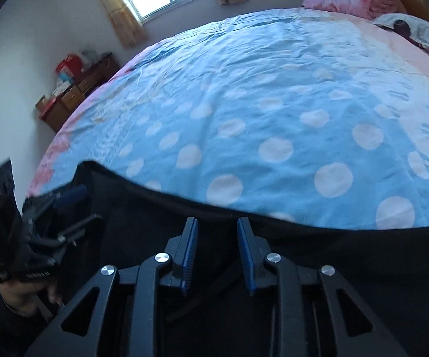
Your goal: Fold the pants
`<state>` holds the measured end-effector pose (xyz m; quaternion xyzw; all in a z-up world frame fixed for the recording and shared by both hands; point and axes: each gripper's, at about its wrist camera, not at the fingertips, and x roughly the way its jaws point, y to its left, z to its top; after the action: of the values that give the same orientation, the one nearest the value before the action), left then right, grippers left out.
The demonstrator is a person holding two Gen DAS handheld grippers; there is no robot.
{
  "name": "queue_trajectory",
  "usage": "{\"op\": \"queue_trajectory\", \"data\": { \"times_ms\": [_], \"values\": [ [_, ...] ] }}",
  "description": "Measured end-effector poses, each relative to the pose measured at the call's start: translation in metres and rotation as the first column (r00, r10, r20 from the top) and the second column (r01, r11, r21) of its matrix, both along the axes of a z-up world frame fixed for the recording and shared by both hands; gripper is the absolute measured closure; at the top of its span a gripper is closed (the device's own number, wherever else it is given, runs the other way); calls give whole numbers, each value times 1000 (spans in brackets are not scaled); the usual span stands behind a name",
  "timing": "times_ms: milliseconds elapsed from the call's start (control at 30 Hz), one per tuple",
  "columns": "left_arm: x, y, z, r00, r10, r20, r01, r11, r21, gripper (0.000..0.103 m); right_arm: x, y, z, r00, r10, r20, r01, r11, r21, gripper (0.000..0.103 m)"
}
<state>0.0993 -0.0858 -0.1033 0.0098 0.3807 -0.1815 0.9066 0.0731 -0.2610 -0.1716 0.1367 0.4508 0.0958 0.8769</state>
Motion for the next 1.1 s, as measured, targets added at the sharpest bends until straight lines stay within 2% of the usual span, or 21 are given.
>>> {"op": "queue_trajectory", "data": {
  "times_ms": [100,167,200,267,367,467,533,567,633,667,767,800,833,933,1100],
  "values": [
    [-5,1,3,1000,4,18,-4,1000,-6,13,-5,12,11,998,53,38,-54,998,37,73],
    [-7,1,1,1000,5,11,-5,1000,-3,13,-2,28,1,995,103,-2,-102,993,55,73],
    [-9,1,-1,1000,8,7,-8,1000,4,13,1,35,-9,993,107,-38,-106,994,29,73],
    [-15,4,0,1000,15,10,-15,1000,11,13,1,34,-16,996,83,-23,-82,996,38,73],
    [-23,6,3,1000,13,16,-13,1000,2,13,-13,15,-1,1000,22,-3,-21,996,90,73],
    [-27,-5,5,1000,-22,13,22,1000,-18,13,-46,-18,19,997,-75,33,70,988,137,72],
    [-29,-19,8,998,-60,26,60,998,-15,13,-81,-50,34,983,-173,61,162,974,161,72],
    [-31,-31,10,995,-91,35,91,996,-10,13,-99,-66,39,971,-229,72,216,964,155,71],
    [-33,-49,12,989,-143,43,143,990,-9,13,-141,-106,48,926,-367,86,352,924,147,69],
    [-33,-61,13,984,-173,44,174,985,-6,13,-160,-124,52,894,-438,94,423,894,148,68],
    [-36,-97,17,963,-260,63,260,966,15,13,-223,-179,64,759,-640,120,623,768,152,64],
    [-37,-109,19,956,-285,74,284,959,24,13,-236,-190,65,729,-673,122,656,739,153,58],
    [-38,-119,20,950,-303,81,301,953,32,13,-248,-202,66,702,-702,117,684,711,163,56],
    [-40,-142,20,935,-342,93,337,940,58,13,-269,-229,61,641,-762,93,732,643,224,56],
    [-41,-155,12,933,-354,69,350,935,65,13,-274,-246,47,605,-796,27,767,591,250,56]
  ]
}}
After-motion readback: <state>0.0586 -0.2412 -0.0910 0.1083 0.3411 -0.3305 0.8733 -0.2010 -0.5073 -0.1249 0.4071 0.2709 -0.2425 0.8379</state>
